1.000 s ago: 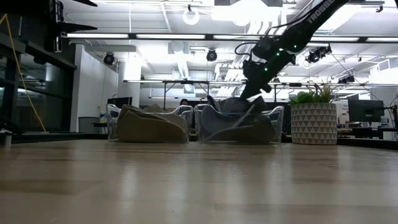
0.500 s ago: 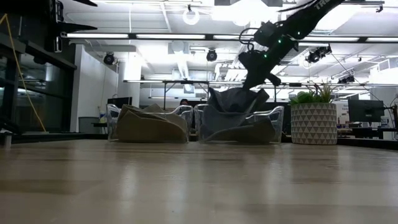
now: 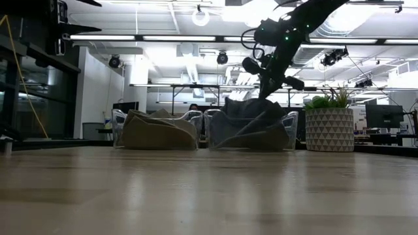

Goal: Pick & Place hat
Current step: Put the blue cap into the right transparent bin

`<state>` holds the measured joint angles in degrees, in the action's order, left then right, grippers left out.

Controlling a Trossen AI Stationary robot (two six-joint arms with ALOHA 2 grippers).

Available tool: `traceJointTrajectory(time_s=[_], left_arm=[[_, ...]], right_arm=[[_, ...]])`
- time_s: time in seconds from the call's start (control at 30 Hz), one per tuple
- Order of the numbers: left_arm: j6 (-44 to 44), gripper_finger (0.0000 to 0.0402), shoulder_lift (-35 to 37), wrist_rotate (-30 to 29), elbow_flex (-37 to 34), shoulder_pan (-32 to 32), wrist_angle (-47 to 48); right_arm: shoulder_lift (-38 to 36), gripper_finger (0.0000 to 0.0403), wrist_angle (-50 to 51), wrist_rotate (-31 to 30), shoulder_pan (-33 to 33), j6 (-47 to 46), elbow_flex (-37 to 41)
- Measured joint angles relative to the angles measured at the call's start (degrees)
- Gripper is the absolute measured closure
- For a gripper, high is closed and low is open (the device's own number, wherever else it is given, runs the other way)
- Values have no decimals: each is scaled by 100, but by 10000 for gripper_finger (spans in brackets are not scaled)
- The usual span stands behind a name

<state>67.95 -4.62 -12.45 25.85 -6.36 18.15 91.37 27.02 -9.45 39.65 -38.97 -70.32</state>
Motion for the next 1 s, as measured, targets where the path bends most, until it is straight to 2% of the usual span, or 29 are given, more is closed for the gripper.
traceJointTrajectory(time_s=[0.43, 0.7, 1.0], left_arm=[[8, 192, 0, 582, 0, -1, 0], [2, 192, 0, 610, 0, -1, 0], [4, 192, 0, 609, 0, 0, 0]], right_arm=[[-211, 403, 1418, -740, -588, -751, 0], [-692, 402, 1331, -785, -721, -1192, 0], [-298, 402, 807, -650, -912, -1621, -2]])
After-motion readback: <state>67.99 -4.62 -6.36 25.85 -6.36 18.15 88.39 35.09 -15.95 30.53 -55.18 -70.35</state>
